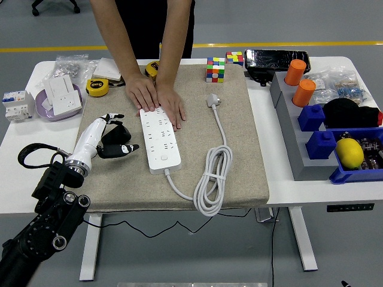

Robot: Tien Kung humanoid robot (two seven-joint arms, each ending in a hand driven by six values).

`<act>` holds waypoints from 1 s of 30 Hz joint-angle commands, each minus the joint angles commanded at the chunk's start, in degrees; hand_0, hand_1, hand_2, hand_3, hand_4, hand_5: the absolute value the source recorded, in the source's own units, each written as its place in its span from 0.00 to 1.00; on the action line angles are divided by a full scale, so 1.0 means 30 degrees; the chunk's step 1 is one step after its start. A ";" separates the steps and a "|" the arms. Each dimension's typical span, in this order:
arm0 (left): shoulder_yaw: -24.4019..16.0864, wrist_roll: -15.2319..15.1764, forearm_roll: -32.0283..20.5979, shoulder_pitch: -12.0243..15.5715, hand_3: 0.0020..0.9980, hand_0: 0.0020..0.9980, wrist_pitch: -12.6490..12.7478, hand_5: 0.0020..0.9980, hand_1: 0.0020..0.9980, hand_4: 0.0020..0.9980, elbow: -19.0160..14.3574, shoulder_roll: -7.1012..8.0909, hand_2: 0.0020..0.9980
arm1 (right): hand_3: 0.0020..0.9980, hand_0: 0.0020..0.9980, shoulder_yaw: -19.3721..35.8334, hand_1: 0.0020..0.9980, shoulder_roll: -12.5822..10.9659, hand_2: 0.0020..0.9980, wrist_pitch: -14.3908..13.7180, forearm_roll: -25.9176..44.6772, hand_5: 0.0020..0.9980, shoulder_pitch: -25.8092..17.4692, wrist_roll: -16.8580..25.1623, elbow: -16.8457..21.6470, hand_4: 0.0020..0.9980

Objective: Pick up the plug,place it near the board,insert it into the board,press the button

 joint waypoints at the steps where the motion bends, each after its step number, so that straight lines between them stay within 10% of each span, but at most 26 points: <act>1: -0.0055 -0.0025 0.0068 -0.0099 0.79 0.92 0.0019 0.20 0.88 1.00 0.0176 -0.0023 0.73 | 0.78 0.83 0.0007 0.76 0.0004 0.75 -0.0004 0.0011 0.98 0.0005 -0.0001 0.0000 1.00; 30: -0.0371 -0.0248 0.0880 -0.0974 0.79 0.91 0.0275 0.20 0.87 1.00 0.1673 -0.0059 0.75 | 0.78 0.83 0.0066 0.76 -0.0049 0.75 0.0016 -0.0066 0.98 -0.0004 -0.0019 0.0000 1.00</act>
